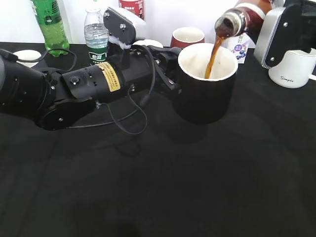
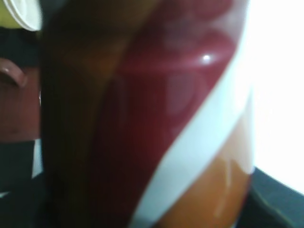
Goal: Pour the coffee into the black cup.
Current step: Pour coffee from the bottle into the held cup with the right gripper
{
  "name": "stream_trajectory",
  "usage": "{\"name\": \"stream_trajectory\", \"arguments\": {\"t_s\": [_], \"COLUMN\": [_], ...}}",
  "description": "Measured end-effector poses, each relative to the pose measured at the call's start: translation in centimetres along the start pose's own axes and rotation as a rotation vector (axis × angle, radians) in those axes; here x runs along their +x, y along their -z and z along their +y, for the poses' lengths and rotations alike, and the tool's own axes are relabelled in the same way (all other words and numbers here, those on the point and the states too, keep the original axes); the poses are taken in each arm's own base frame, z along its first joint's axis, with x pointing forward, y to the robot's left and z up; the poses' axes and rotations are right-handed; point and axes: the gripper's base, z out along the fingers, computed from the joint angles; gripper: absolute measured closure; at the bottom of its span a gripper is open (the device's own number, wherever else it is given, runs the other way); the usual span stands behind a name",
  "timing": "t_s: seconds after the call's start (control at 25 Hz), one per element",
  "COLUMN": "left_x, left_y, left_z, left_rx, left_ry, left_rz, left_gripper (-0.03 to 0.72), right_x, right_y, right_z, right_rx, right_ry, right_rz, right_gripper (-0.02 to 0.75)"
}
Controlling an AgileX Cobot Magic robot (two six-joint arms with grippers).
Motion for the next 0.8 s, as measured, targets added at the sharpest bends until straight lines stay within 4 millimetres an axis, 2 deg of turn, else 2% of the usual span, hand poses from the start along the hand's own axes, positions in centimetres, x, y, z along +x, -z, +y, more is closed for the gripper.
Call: {"name": "stream_trajectory", "arguments": {"t_s": [0.8], "left_x": [0.13], "left_y": [0.00], "left_z": [0.03], "left_rx": [-0.004], "left_ry": [-0.001], "left_rz": [0.014], "left_gripper": [0.624], "right_x": [0.21], "right_y": [0.00], "right_z": [-0.18], "right_rx": [0.019], "right_ry": [0.141], "right_rz": [0.024], "right_gripper": [0.209]}}
